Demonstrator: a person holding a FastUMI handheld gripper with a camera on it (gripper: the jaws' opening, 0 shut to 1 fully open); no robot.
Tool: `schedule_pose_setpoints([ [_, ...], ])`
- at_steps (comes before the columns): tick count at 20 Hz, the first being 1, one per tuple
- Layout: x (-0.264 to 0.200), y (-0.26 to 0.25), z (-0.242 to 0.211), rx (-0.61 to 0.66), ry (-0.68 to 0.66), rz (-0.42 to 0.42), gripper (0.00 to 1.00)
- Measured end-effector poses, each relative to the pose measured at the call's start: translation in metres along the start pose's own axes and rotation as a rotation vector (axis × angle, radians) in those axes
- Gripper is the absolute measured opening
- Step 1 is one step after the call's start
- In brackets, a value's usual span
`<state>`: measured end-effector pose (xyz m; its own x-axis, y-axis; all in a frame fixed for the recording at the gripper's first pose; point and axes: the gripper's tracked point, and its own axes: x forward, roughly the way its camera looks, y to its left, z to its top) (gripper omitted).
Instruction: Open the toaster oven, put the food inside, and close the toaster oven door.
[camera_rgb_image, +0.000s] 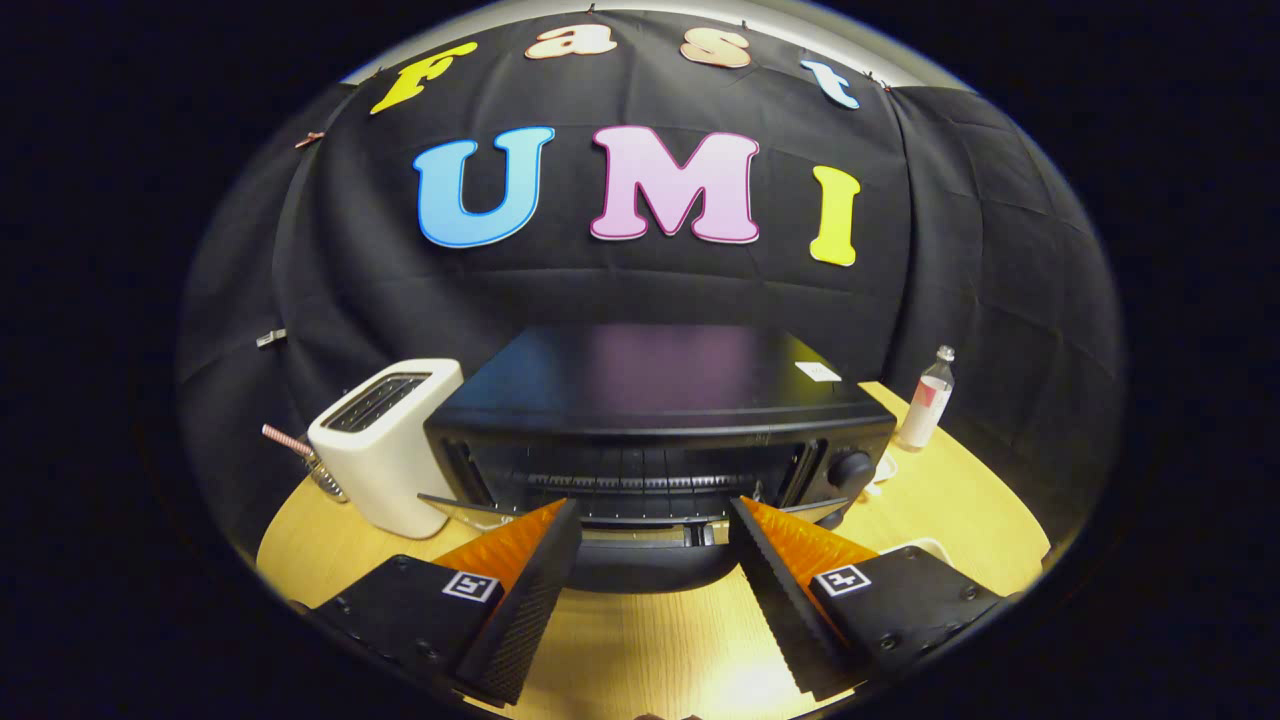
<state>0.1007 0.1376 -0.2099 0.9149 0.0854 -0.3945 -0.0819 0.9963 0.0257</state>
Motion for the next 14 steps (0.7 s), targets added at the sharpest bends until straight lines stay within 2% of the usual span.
schedule_pose_setpoints([
  [9,-0.032,0.001,-0.106,-0.061,0.217,0.06,0.97],
  [14,-0.058,-0.023,-0.102,-0.086,0.175,0.076,0.99],
])
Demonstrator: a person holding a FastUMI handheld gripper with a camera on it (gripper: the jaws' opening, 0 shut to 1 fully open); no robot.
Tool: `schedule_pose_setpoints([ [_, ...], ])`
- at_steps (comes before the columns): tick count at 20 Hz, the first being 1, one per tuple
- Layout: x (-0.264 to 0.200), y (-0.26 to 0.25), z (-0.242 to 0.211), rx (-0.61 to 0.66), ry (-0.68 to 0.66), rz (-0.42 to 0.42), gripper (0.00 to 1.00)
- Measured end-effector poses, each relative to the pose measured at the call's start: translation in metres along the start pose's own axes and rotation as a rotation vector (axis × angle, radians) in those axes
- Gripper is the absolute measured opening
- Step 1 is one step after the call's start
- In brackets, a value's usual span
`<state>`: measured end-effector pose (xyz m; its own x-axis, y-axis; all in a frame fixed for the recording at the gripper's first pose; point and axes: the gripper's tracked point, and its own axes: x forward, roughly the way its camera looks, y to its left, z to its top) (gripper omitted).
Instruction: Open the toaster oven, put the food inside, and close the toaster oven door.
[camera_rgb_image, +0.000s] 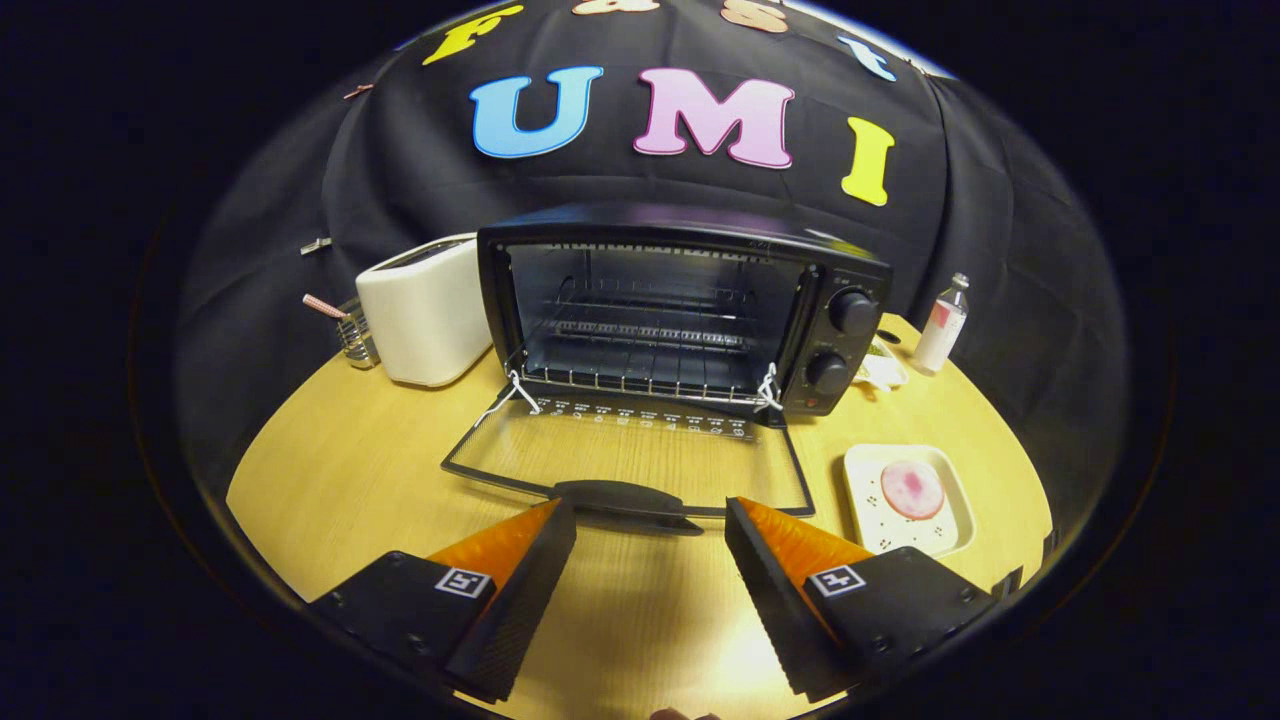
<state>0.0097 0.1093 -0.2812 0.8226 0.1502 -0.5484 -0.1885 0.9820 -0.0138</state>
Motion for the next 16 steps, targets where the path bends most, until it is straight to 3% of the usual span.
schedule_pose_setpoints([
  [5,-0.027,-0.08,0.012,0.014,0.009,-0.043,0.99],
  [9,-0.04,-0.163,0.009,0.033,0.041,-0.128,0.99],
  [16,-0.037,-0.246,-0.011,0.097,0.156,-0.134,0.99],
])
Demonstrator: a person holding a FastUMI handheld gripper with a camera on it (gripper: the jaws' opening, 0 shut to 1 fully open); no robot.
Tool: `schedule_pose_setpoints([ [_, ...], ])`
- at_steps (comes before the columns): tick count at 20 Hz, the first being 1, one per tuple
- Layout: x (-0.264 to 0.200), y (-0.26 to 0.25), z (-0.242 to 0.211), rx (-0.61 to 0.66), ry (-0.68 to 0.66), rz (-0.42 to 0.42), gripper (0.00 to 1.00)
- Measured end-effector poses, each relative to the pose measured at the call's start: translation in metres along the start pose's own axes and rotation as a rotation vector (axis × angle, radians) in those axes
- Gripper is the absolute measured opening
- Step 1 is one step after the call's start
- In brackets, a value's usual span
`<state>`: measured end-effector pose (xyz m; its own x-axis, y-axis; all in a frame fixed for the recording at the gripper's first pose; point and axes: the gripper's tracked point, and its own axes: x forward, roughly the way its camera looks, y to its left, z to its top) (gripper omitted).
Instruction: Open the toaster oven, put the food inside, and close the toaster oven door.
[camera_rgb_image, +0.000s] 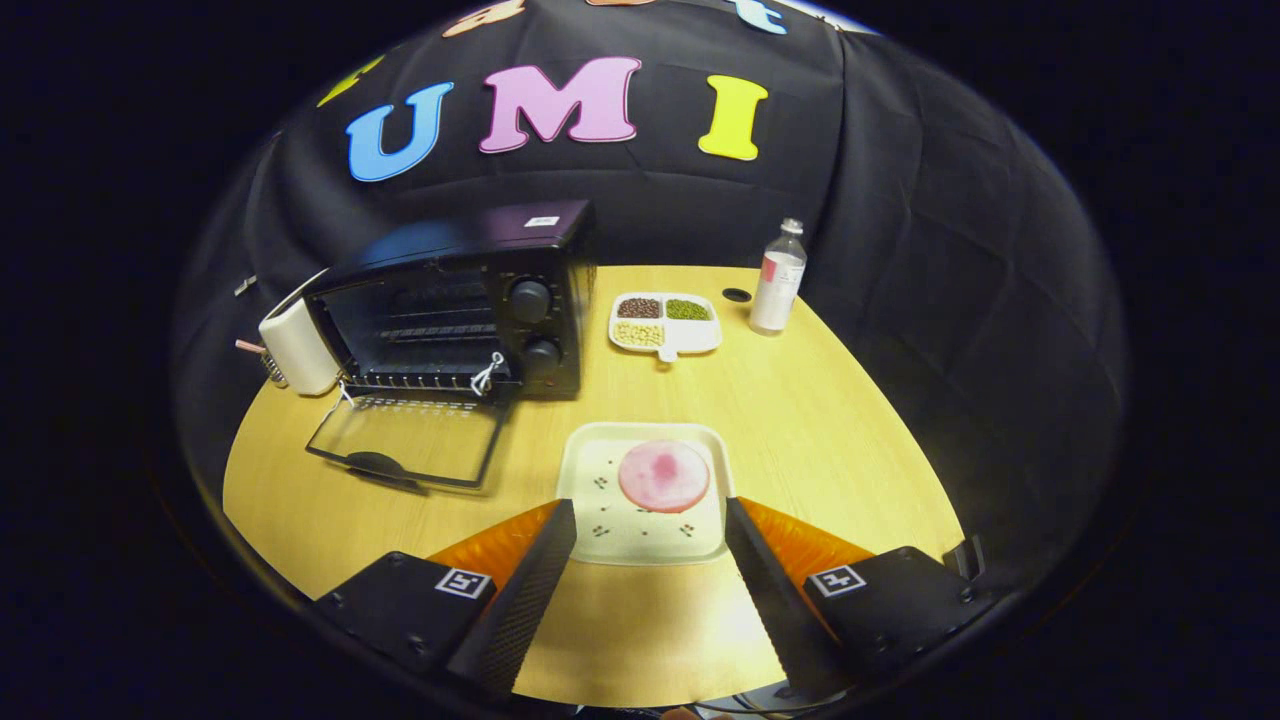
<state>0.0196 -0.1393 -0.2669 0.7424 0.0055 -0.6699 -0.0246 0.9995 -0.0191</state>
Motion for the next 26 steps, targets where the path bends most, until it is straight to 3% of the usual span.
schedule_pose_setpoints([
  [11,0.08,-0.035,-0.034,0.038,0.194,0.094,0.99],
  [15,0.09,-0.027,-0.058,0.069,0.286,0.151,0.99],
  [20,0.088,-0.027,-0.061,0.086,0.295,0.149,0.94],
  [21,0.092,-0.033,-0.061,0.087,0.29,0.127,0.91],
  [24,0.093,-0.044,-0.064,0.098,0.291,0.1,0.58],
  [26,0.094,-0.046,-0.064,0.093,0.289,0.103,0.49],
])
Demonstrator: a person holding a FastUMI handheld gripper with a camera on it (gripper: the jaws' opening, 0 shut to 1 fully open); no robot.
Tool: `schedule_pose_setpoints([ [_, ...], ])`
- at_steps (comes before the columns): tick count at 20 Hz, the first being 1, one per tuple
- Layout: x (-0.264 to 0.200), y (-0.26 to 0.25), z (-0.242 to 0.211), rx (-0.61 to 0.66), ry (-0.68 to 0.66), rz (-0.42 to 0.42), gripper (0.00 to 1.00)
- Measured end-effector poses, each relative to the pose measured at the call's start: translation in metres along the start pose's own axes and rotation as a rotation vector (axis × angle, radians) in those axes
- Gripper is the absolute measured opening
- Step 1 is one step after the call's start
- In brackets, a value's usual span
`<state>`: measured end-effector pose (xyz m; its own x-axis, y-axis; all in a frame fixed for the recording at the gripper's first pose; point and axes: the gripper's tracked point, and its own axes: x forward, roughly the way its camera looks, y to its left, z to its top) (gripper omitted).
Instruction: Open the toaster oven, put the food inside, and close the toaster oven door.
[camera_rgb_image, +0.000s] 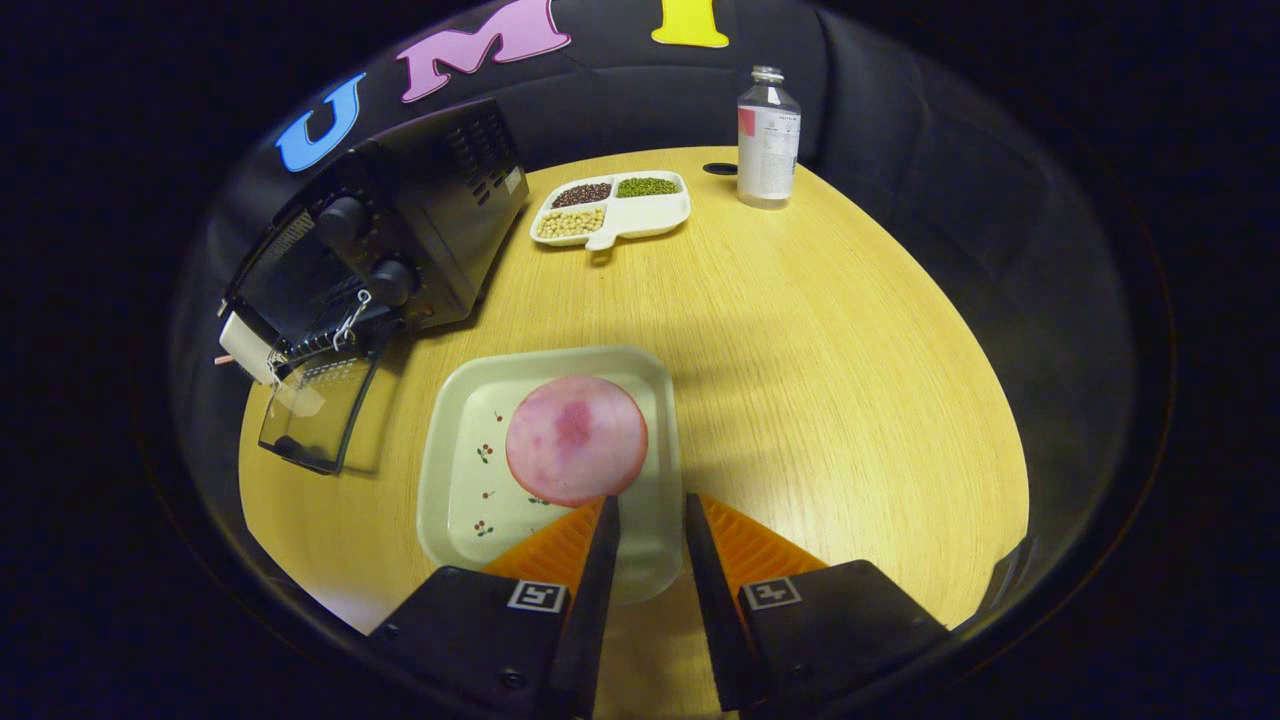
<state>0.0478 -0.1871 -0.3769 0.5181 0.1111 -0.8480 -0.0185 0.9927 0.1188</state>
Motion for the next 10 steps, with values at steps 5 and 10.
schedule_pose_setpoints([
  [5,0.0009,-0.0062,-0.0004,0.048,0.044,-0.002,0.32],
  [10,-0.0019,-0.0078,0.0006,0.075,0.069,0.055,0.12],
])
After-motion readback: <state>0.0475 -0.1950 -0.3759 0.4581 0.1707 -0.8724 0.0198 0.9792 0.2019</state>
